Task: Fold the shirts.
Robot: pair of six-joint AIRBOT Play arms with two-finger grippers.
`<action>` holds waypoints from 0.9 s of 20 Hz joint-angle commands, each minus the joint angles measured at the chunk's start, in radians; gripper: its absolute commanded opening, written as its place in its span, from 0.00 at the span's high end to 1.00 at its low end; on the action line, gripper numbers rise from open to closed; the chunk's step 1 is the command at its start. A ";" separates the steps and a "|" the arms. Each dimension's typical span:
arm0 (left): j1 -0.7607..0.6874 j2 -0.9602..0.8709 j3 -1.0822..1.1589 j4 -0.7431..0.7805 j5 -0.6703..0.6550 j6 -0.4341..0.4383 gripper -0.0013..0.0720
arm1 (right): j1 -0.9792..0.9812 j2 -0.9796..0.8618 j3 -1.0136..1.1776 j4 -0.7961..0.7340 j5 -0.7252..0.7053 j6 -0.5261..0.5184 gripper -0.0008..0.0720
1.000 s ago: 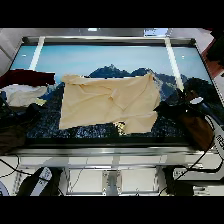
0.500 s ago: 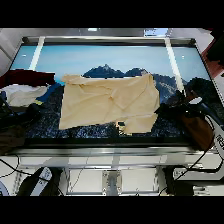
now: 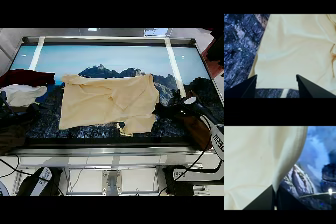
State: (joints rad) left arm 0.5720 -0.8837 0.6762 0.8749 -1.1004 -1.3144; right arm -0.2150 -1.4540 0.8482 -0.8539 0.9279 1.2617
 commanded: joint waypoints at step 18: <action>-0.209 -0.038 -0.399 -0.262 0.418 -0.362 0.45 | 0.010 0.000 0.000 0.014 0.061 -0.037 0.94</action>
State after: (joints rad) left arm 0.4404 -0.9009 0.2821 0.6624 -0.7879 -1.6722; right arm -0.2058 -1.4540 0.8482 -0.8402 0.9867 1.2251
